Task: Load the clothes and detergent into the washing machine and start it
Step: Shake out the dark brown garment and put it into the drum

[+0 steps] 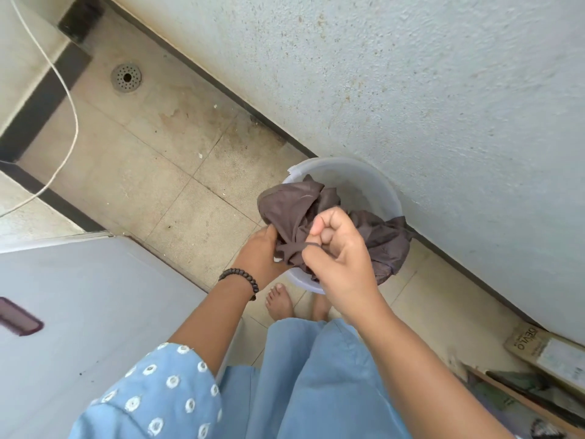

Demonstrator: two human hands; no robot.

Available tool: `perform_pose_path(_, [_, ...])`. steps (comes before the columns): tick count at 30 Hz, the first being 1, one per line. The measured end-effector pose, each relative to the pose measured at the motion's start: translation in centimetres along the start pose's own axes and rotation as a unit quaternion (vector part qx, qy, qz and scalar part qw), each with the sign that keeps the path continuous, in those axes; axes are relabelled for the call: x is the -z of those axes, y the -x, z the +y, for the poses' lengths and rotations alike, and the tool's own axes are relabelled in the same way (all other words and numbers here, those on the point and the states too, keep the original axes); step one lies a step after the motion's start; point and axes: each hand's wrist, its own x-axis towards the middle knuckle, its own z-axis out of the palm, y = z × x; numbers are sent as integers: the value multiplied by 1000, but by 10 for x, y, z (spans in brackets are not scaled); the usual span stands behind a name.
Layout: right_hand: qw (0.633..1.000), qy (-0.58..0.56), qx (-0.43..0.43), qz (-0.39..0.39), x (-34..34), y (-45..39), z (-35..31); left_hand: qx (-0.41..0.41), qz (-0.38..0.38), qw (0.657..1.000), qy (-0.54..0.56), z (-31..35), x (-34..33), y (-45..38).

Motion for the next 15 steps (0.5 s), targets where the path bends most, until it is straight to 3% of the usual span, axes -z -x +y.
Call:
perform_pose_path(4, [997, -73, 24, -29, 4, 33, -43, 2, 67, 985, 161, 40, 18, 29])
perform_pose_path(9, [992, -71, 62, -89, 13, 63, -90, 26, 47, 958, 282, 56, 43, 59])
perform_pose_path(12, [985, -81, 90, -123, 25, 81, -111, 79, 62, 906, 411, 63, 63, 72])
perform_pose_path(15, [979, -62, 128, -145, 30, 98, -128, 69, 32, 864, 498, 86, 86, 91])
